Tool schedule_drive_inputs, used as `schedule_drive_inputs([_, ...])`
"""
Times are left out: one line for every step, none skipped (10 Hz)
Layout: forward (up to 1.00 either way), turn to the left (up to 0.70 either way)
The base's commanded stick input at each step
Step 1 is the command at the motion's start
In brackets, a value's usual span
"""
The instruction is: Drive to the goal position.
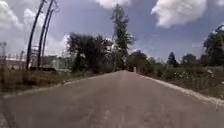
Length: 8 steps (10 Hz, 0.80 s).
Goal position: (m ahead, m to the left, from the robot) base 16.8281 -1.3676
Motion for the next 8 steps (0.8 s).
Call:
schedule_drive_inputs([0.5,0.0])
schedule_drive_inputs([0.5,0.0])
schedule_drive_inputs([0.5,0.0])
schedule_drive_inputs([0.5,0.0])
schedule_drive_inputs([0.5,0.0])
schedule_drive_inputs([0.5,0.0])
schedule_drive_inputs([0.5,0.0])
schedule_drive_inputs([0.5,0.0])
